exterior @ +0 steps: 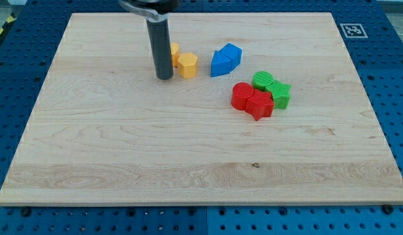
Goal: Slightly move the blue triangle to top
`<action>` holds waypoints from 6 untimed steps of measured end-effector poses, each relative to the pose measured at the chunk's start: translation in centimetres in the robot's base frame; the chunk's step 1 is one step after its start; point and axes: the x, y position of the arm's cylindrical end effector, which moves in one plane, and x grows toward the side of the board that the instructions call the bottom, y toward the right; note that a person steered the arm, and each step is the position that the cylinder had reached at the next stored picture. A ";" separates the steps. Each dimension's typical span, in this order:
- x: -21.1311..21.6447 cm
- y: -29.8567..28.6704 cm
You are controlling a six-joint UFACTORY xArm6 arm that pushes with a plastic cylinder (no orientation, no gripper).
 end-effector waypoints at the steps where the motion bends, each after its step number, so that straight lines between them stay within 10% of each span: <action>1: 2.3 2.3; 6: -2.3 10.1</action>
